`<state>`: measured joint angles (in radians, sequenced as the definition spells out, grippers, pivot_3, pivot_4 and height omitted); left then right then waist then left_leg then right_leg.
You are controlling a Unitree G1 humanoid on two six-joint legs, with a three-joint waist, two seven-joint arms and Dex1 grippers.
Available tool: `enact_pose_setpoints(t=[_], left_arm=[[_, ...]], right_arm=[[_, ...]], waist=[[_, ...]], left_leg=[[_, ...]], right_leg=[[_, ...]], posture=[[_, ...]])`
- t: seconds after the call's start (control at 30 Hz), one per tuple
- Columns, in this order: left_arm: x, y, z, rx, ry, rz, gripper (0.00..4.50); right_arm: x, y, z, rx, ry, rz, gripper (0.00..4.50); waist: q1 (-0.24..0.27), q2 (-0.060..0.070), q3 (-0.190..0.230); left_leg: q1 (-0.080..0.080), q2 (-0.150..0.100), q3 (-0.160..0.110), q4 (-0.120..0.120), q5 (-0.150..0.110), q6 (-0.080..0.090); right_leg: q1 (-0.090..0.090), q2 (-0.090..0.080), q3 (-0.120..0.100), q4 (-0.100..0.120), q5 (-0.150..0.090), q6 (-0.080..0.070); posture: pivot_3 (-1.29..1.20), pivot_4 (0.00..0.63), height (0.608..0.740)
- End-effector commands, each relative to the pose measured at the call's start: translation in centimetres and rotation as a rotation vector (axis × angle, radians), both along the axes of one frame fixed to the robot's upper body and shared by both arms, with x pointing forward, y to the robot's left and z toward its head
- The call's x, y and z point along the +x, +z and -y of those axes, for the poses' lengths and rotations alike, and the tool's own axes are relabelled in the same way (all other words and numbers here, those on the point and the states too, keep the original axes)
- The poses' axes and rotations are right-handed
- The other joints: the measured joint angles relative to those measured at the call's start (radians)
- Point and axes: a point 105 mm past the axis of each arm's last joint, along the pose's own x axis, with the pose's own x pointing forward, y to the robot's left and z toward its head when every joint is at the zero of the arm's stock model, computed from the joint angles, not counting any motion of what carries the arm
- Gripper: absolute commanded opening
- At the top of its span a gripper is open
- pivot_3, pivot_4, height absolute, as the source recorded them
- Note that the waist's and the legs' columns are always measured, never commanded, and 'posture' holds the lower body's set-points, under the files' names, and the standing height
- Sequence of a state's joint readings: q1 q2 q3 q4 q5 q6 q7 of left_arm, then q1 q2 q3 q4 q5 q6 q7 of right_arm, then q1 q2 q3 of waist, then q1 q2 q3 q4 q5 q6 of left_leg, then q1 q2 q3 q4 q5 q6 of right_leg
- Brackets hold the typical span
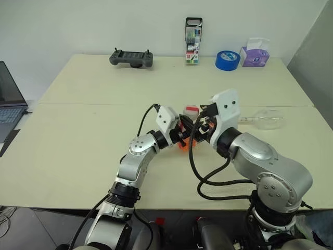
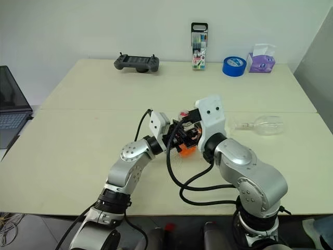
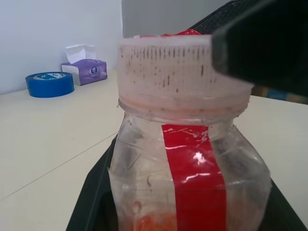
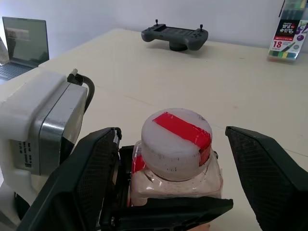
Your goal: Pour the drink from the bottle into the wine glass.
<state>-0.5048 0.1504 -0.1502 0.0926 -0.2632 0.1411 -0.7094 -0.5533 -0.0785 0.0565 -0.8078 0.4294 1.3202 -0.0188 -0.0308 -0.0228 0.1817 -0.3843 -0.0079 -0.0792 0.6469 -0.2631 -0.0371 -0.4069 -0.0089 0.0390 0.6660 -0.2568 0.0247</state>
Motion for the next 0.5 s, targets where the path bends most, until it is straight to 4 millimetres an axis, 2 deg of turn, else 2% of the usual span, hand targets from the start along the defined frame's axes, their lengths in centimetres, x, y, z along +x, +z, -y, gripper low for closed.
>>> enact_pose_setpoints(t=[0.03, 0.17, 0.27, 0.4, 0.5], left_arm=[[-0.53, 1.35, 0.35, -0.019, -0.018, 0.066, 1.76], [-0.51, 1.31, 0.39, -0.019, -0.02, 0.066, 1.76], [-0.45, 1.28, 0.4, -0.017, -0.019, 0.065, 1.76], [-0.47, 1.3, 0.34, -0.017, -0.017, 0.066, 1.76], [-0.48, 1.28, 0.25, -0.015, -0.014, 0.066, 1.76]], right_arm=[[-0.15, 0.93, -0.07, 0.014, -0.009, 0.043, 3.92], [-0.07, 0.84, -0.34, 0.013, -0.01, 0.039, 3.92], [0.05, 0.7, -0.38, 0.004, -0.016, 0.034, 3.29], [0.16, 0.67, -0.38, 0.0, -0.023, 0.033, 1.9], [0.22, 0.89, -0.34, 0.005, -0.025, 0.041, 1.86]], waist=[[0.0, 0.0, 0.0], [0.0, 0.0, 0.0], [0.0, 0.0, 0.0], [0.0, 0.0, 0.0], [0.0, 0.0, 0.0]], left_leg=[[0.0, 0.0, 0.0, 0.0, 0.0, 0.0], [0.0, 0.0, 0.0, 0.0, 0.0, 0.0], [0.0, 0.0, -0.001, 0.0, 0.0, 0.0], [0.0, 0.0, 0.0, 0.0, 0.0, 0.0], [0.0, 0.0, 0.0, 0.0, 0.0, 0.0]], right_leg=[[0.0, 0.0, 0.0, 0.0, 0.0, 0.0], [0.0, 0.0, 0.0, 0.0, 0.0, 0.0], [0.0, 0.0, 0.0, 0.0, 0.0, 0.0], [0.0, 0.0, 0.0, 0.0, 0.0, 0.0], [0.0, 0.0, 0.0, 0.0, 0.0, 0.0]], posture=[[0.0, 0.15, 0.74], [0.0, 0.15, 0.74], [0.0, 0.15, 0.74], [0.0, 0.15, 0.74], [0.0, 0.15, 0.74]])
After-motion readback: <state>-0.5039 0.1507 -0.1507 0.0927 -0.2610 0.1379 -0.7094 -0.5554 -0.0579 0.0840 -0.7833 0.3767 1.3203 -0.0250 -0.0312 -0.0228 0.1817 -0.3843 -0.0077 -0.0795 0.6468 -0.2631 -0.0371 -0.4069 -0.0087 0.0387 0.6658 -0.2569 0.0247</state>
